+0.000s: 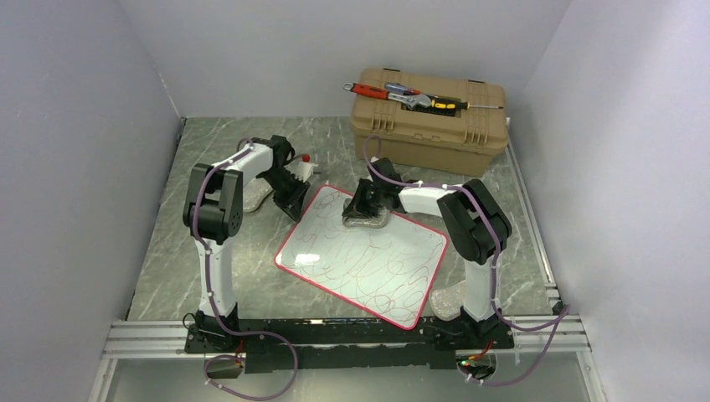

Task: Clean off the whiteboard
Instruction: Hold the whiteboard at the center of the board.

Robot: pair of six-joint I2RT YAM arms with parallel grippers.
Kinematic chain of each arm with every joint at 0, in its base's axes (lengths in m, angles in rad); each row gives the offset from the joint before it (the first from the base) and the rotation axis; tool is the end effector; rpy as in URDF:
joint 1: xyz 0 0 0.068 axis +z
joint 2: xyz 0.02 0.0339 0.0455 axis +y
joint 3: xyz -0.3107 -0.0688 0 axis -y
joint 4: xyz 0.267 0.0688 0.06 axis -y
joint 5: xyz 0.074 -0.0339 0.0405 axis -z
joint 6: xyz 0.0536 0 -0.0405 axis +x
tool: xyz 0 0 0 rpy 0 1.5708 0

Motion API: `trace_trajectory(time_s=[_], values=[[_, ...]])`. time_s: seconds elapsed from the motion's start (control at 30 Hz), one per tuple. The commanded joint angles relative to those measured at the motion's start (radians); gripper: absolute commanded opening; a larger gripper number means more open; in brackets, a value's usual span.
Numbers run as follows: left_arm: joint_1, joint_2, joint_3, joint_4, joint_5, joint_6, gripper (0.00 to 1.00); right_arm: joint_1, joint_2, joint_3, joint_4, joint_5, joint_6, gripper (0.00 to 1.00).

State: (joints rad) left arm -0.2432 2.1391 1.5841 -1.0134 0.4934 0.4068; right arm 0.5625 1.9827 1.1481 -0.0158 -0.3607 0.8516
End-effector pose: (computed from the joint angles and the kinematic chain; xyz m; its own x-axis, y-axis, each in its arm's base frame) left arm 0.4268 -0.1321 0.1645 -0.8070 0.5593 -0.1896 0.5798 0.6895 -0.4340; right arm 0.3706 0.2560 0.1473 -0.9424 0.2380 -0.2350 0.0198 0.7412 0.6710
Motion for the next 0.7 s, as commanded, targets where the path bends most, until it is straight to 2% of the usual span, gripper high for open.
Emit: trace_trajectory(time_s=[0.0, 0.23, 0.43, 0.5, 0.67], values=[[-0.012, -0.005, 0.006, 0.008, -0.022, 0.024, 0.23, 0.002, 0.016, -0.007, -0.066, 0.003, -0.03, 0.0], [-0.024, 0.075, -0.007, 0.048, -0.063, 0.004, 0.23, -0.005, -0.071, -0.01, -0.137, 0.017, -0.066, 0.0], [-0.045, 0.037, -0.019, 0.062, -0.057, 0.001, 0.29, -0.009, -0.122, -0.044, -0.155, -0.005, -0.078, 0.0], [-0.061, 0.026, -0.036, 0.088, -0.093, -0.001, 0.3, -0.01, -0.15, -0.044, -0.197, 0.008, -0.089, 0.0], [-0.087, 0.078, -0.026, 0.115, -0.205, -0.044, 0.27, -0.057, -0.314, -0.14, -0.332, 0.093, -0.118, 0.0]])
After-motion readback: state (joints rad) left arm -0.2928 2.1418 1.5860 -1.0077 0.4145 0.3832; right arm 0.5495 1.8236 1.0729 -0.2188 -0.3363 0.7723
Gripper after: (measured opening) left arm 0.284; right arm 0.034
